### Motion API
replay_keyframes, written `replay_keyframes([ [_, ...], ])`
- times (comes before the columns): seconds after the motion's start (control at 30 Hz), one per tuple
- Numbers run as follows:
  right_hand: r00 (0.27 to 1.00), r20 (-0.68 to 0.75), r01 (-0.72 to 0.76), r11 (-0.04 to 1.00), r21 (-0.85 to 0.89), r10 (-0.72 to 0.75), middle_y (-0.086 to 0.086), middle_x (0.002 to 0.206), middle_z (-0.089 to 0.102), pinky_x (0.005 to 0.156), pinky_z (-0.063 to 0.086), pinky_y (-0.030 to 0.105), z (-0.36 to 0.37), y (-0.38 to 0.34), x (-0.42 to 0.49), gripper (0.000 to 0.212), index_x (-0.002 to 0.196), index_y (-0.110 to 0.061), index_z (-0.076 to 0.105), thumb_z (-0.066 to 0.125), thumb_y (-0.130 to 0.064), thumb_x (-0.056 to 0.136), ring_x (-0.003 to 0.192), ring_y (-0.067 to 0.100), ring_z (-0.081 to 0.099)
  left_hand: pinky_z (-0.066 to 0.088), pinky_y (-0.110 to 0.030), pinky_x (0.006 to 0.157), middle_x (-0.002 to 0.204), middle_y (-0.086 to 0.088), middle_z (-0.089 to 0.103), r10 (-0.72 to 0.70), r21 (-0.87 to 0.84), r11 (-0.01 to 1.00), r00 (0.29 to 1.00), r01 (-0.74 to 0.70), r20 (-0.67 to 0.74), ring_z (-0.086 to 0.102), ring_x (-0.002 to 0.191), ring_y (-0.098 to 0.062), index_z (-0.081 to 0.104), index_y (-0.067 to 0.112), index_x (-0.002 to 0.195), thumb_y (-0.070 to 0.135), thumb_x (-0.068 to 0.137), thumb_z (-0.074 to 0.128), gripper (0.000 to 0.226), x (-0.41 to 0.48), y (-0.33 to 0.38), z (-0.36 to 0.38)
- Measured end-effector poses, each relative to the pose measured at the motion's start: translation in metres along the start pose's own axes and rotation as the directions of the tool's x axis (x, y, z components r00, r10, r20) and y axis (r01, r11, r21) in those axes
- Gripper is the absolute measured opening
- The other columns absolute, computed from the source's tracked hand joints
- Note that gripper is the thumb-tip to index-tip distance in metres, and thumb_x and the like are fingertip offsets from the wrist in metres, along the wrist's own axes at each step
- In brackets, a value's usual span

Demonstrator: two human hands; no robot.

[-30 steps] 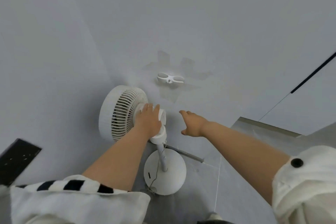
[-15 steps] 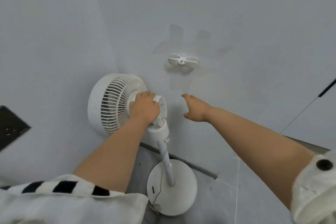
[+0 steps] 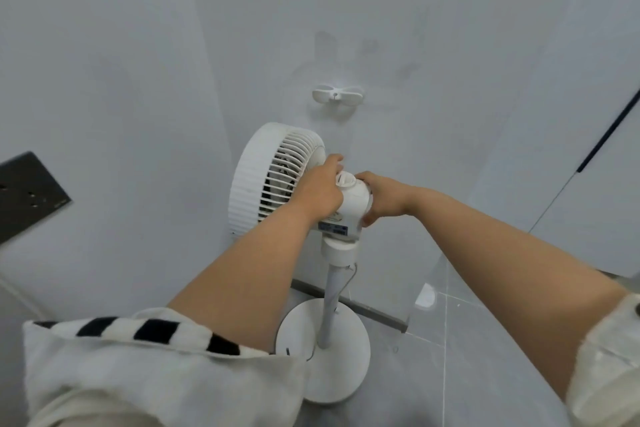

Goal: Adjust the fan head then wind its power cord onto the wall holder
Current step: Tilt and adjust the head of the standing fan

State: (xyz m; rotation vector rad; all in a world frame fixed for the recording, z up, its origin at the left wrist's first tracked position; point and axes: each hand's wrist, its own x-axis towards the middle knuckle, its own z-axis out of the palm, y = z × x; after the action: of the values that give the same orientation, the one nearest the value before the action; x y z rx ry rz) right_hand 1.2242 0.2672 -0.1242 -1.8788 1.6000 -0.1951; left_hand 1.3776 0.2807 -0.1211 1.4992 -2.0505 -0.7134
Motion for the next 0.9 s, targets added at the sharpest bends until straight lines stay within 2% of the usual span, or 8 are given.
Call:
replay_keyframes([
  [0.1, 1.0, 0.02, 0.022, 1.0, 0.015, -0.022, -0.001, 0.125, 0.051, 0.098, 0.047, 0.038, 0.002, 0.002, 0.003, 0.109, 0.135, -0.017, 0.036, 0.091, -0.031, 0.042, 0.113, 0.021, 0.054, 0.029, -0.035, 0.113, 0.147, -0.006, 0.041, 0.002, 0.011, 1.0, 1.0, -0.002, 0.011, 0.037, 0.136, -0.024, 0.027, 0.013, 0.144, -0.008, 0.078, 0.042, 0.072, 0.002, 0.001, 0.0],
  [0.23, 0.988, -0.145, 0.044, 0.998, -0.035, -0.049, 0.004, 0.124, 0.048, 0.089, 0.049, 0.036, 0.014, -0.001, 0.003, 0.089, 0.13, -0.013, 0.037, 0.088, -0.027, 0.058, 0.109, 0.023, 0.053, 0.039, -0.038, 0.105, 0.14, -0.009, 0.048, 0.113, 0.178, 0.979, 0.992, -0.102, -0.051, 0.047, 0.126, -0.026, 0.033, 0.013, 0.142, -0.005, 0.079, 0.05, 0.068, -0.014, -0.012, -0.002],
  [0.33, 0.982, -0.177, 0.054, 0.998, -0.027, -0.057, 0.006, 0.124, 0.05, 0.085, 0.048, 0.034, 0.019, -0.004, 0.006, 0.083, 0.127, -0.014, 0.038, 0.085, -0.025, 0.061, 0.107, 0.023, 0.053, 0.054, -0.039, 0.063, 0.096, -0.016, 0.065, 0.538, 0.602, 0.7, 0.838, -0.384, -0.09, 0.062, 0.083, -0.034, 0.062, 0.003, 0.104, -0.003, 0.065, 0.068, 0.04, -0.03, -0.043, -0.001],
  [0.43, 0.979, -0.198, 0.064, 0.997, 0.032, -0.057, 0.006, 0.122, 0.05, 0.081, 0.046, 0.032, 0.023, -0.004, 0.012, 0.081, 0.128, -0.015, 0.037, 0.084, -0.023, 0.062, 0.104, 0.022, 0.051, 0.039, -0.026, 0.041, 0.064, -0.011, 0.056, 0.653, 0.711, 0.535, 0.757, -0.457, -0.004, 0.054, 0.053, -0.028, 0.058, 0.005, 0.063, -0.002, 0.061, 0.059, 0.007, -0.043, -0.079, 0.01],
  [0.57, 0.96, -0.276, 0.123, 0.962, 0.245, -0.052, 0.002, 0.116, 0.046, 0.072, 0.045, 0.025, 0.035, -0.002, 0.018, 0.078, 0.129, -0.012, 0.036, 0.082, -0.014, 0.066, 0.104, 0.02, 0.051, 0.04, -0.025, 0.04, 0.064, -0.008, 0.059, 0.481, 0.628, 0.651, 0.872, -0.426, 0.093, 0.057, 0.052, -0.026, 0.061, 0.006, 0.064, -0.002, 0.057, 0.06, 0.011, -0.055, -0.102, 0.044],
  [0.7, 0.966, -0.256, 0.14, 0.876, 0.462, -0.019, 0.001, 0.116, 0.045, 0.067, 0.044, 0.018, 0.042, 0.003, 0.03, 0.073, 0.13, -0.013, 0.033, 0.078, -0.013, 0.073, 0.101, 0.015, 0.049, 0.048, -0.036, 0.085, 0.114, -0.012, 0.061, -0.057, 0.27, 0.96, 0.996, 0.072, -0.062, 0.059, 0.103, -0.029, 0.062, 0.005, 0.112, -0.003, 0.082, 0.046, 0.036, -0.048, -0.114, 0.071],
  [0.8, 0.98, -0.2, 0.108, 0.808, 0.579, 0.012, -0.001, 0.123, 0.047, 0.085, 0.041, 0.025, 0.037, 0.008, 0.038, 0.054, 0.129, -0.017, 0.039, 0.067, -0.027, 0.084, 0.108, 0.014, 0.049, 0.039, -0.038, 0.105, 0.143, -0.011, 0.042, -0.353, -0.142, 0.926, 0.935, 0.35, 0.002, 0.043, 0.13, -0.028, 0.037, 0.011, 0.141, -0.006, 0.084, 0.041, 0.059, -0.029, -0.112, 0.077],
  [0.9, 0.989, -0.134, 0.068, 0.606, 0.793, 0.065, 0.001, 0.127, 0.052, 0.104, 0.036, 0.038, 0.036, 0.025, 0.041, 0.032, 0.119, -0.021, 0.051, 0.052, -0.038, 0.092, 0.12, 0.016, 0.049, 0.036, -0.04, 0.108, 0.147, -0.007, 0.039, -0.395, -0.337, 0.853, 0.915, 0.397, 0.078, 0.037, 0.135, -0.026, 0.032, 0.016, 0.143, -0.008, 0.085, 0.039, 0.064, -0.007, -0.113, 0.079],
])
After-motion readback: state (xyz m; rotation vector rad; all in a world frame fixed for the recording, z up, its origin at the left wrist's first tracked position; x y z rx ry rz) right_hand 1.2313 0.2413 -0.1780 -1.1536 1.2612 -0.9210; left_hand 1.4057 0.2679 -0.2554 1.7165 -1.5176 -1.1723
